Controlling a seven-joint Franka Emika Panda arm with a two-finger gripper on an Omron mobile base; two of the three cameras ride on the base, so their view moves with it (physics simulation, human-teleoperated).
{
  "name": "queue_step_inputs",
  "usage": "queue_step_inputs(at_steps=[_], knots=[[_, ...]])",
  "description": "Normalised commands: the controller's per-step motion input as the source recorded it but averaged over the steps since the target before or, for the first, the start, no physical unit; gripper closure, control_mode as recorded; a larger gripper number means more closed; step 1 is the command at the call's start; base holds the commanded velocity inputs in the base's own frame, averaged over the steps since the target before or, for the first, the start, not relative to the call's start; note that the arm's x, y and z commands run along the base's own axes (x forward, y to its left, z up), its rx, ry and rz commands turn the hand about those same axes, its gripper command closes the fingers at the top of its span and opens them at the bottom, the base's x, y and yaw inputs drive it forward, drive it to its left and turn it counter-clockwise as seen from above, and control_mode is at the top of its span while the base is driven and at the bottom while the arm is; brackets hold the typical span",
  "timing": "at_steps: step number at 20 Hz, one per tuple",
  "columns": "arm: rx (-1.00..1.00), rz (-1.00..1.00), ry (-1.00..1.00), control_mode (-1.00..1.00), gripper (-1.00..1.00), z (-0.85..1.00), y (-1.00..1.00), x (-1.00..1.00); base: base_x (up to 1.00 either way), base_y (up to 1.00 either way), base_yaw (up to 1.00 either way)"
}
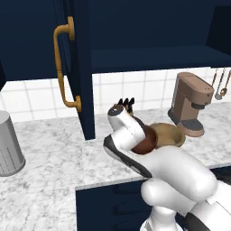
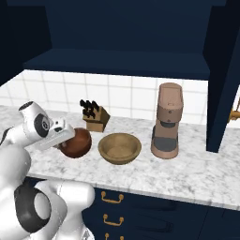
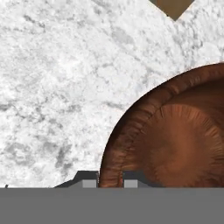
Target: Pick up the bowls on the counter and stack them on top of one another in the open cabinet. Place the smaller bowl on top of the larger bowl.
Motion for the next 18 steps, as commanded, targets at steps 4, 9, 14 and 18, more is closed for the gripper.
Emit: queue_step_inputs(at_steps=[4, 9, 14, 18], knots=[[0.00, 0.11, -0.13, -1.00, 1.00, 1.00, -0.93, -0.10, 0.00, 0.00, 0.00], [0.00, 0.13, -0.02, -1.00, 1.00, 0.75, -1.00, 0.16, 0.00, 0.00, 0.00], [0.10, 0.11, 0.18, -1.00, 1.00, -0.29, -0.76, 0.77, 0.00, 0.00, 0.00], [0.13, 0.05, 0.17, -1.00, 1.00, -0.29, -0.37, 0.72, 0.00, 0.00, 0.00]])
